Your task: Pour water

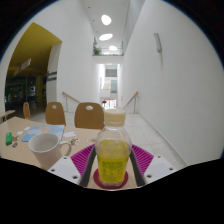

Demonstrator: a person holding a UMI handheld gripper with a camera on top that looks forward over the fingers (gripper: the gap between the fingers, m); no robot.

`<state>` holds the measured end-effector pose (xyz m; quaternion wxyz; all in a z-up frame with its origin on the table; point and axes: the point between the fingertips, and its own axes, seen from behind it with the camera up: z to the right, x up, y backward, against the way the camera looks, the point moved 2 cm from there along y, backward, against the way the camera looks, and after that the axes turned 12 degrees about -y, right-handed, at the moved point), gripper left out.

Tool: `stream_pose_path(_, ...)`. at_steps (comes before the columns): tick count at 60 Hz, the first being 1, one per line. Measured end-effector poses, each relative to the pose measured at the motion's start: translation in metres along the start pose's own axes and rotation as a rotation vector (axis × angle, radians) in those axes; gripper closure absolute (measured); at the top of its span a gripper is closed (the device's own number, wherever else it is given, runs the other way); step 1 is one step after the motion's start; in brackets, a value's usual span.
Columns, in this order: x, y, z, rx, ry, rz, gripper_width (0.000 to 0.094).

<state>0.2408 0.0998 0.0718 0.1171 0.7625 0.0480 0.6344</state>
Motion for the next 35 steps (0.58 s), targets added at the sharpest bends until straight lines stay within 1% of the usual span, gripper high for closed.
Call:
stream_pose_path(2, -0.003, 0.006, -0.002, 0.006, 0.004, -0.02, 0.0083)
stream_pose_path(3, -0.003, 0.009, -0.003, 0.012, 0.003, -0.019, 0.0052)
stream_pose_path(5, -0.004, 0.013, -0.004, 0.032, -0.008, -0.017, 0.0084)
stream_pose_path(12, -0.009, 0.05, -0.007, 0.078, -0.046, -0.053, 0.0081)
stream_pose_path(18, -0.019, 0.087, -0.007, 0.094, -0.072, -0.068, 0.0076)
stream_pose_path(21, -0.024, 0.11, -0.009, 0.117, -0.089, -0.071, 0.0075)
stream_pose_path(35, -0.073, 0.183, -0.039, 0.311, -0.194, -0.154, 0.0079)
